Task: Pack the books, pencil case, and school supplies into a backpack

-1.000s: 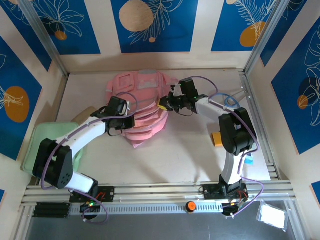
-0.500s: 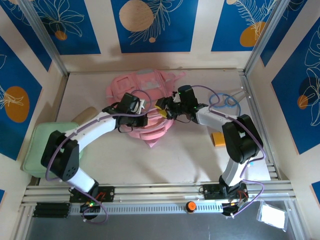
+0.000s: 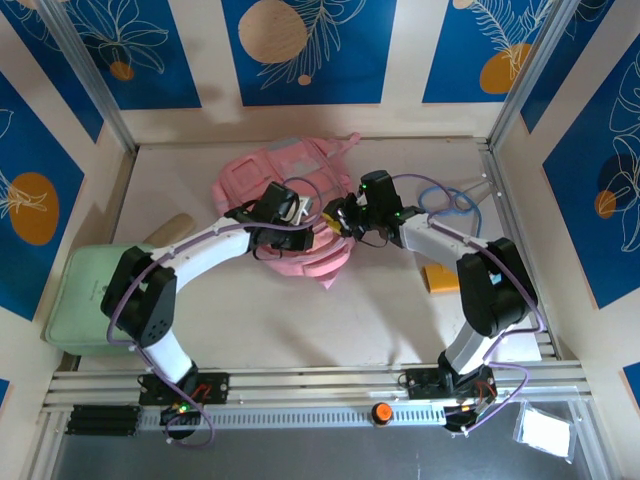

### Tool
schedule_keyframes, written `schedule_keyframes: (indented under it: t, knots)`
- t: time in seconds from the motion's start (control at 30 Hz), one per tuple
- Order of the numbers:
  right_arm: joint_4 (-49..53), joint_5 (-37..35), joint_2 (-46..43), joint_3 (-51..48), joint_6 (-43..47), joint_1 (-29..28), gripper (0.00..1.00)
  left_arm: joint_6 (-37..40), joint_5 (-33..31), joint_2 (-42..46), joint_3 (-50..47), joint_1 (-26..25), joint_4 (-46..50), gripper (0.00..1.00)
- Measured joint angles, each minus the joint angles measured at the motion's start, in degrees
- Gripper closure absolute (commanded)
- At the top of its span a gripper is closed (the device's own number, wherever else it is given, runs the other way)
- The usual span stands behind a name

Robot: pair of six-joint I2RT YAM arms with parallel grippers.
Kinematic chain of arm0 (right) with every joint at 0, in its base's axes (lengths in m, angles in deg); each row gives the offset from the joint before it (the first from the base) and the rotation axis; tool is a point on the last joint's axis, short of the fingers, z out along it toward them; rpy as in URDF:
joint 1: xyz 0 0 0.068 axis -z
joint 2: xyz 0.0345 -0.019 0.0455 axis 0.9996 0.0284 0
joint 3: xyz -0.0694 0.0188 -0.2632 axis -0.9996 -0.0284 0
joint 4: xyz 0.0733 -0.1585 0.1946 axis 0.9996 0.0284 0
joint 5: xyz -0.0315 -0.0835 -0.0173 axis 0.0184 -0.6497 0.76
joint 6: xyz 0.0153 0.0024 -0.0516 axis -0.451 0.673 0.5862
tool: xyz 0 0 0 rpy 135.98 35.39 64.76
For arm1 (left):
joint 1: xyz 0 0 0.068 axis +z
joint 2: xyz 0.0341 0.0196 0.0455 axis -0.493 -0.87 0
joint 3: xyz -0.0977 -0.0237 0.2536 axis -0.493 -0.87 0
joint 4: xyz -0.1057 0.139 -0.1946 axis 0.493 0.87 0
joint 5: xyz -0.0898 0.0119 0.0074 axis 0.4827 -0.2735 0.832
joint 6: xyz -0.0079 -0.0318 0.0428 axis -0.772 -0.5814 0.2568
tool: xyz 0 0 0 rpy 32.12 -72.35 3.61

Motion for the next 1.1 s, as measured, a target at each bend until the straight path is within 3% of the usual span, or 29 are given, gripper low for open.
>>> schedule_keyframes:
  t: [0.2, 0.33, 0.53, 0.87, 0.97, 1.1]
  knots:
    - [3.5, -1.2, 0.2, 1.8, 0.5, 0.9, 0.61, 0.0, 0.0, -0.1, 0.0, 0.0, 0.0, 1.00]
    - [5.8, -5.9, -0.9, 1.8, 1.2, 0.5, 0.52, 0.0, 0.0, -0.1, 0.0, -0.1, 0.1, 1.00]
    - [8.6, -8.8, -2.7, 4.0, 4.2, 0.4, 0.51, 0.0, 0.0, -0.6, 0.0, -0.1, 0.1, 1.00]
    - [13.9, -7.8, 6.1, 14.5, 7.2, 0.4, 0.52, 0.1, 0.0, -0.7, 0.0, -0.2, 0.1, 1.00]
    - [15.8, -7.1, 8.6, 16.5, 8.0, 0.3, 0.58, 0.5, 0.0, -0.7, 0.0, -0.2, 0.2, 1.00]
    - [17.8, -5.9, 11.2, 19.4, 9.2, 0.0, 0.76, 1.5, 0.0, -0.7, 0.0, -0.2, 0.7, 1.00]
